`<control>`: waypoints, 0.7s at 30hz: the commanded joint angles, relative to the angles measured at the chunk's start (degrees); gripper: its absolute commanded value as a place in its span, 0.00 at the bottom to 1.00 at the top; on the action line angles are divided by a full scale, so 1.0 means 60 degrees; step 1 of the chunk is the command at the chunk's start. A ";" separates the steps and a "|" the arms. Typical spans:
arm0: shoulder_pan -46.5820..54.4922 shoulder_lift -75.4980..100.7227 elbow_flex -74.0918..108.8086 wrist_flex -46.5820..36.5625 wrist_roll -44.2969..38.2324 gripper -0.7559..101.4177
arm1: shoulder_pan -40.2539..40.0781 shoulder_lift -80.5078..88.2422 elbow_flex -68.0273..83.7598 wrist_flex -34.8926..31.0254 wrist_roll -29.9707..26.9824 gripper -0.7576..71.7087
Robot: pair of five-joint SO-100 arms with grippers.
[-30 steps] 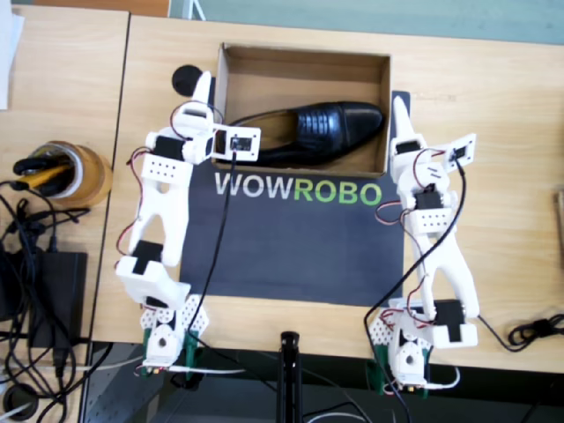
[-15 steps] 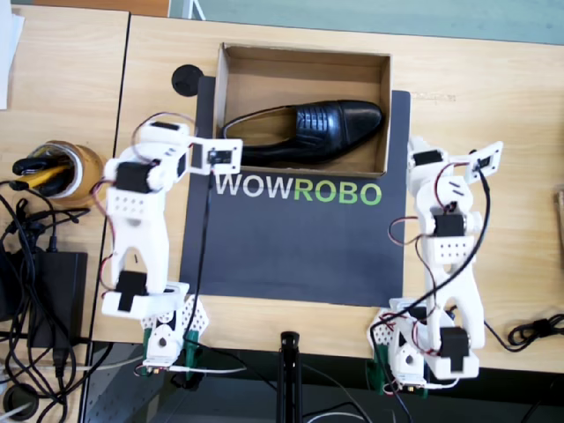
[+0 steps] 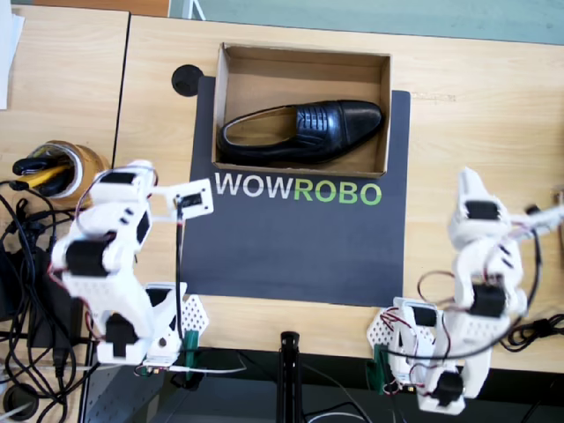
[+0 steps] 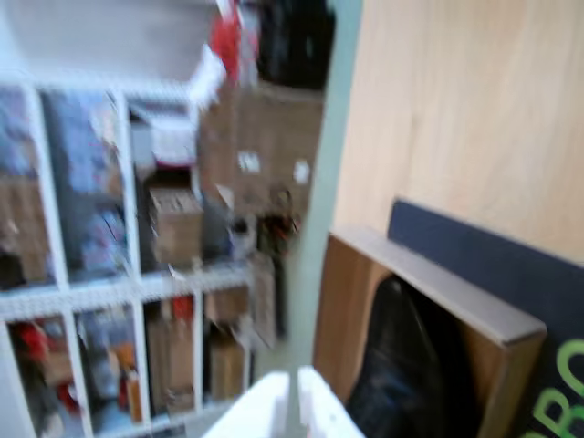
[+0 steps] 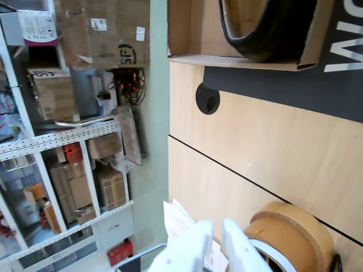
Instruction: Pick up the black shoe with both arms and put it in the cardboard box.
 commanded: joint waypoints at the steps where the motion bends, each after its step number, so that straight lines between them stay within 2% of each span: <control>1: -0.0249 0.1289 0.0967 -0.0073 -0.0132 0.01 | 0.0498 0.1392 0.0381 0.0234 -0.0015 0.01; 8: -0.0469 0.4409 0.4966 -0.1260 -0.0146 0.01 | 0.0937 0.4307 0.2212 0.0249 -0.0205 0.01; 21: -0.0732 0.9653 1.1060 -0.2373 0.0293 0.01 | 0.1230 0.8027 0.4980 0.0381 -0.0483 0.01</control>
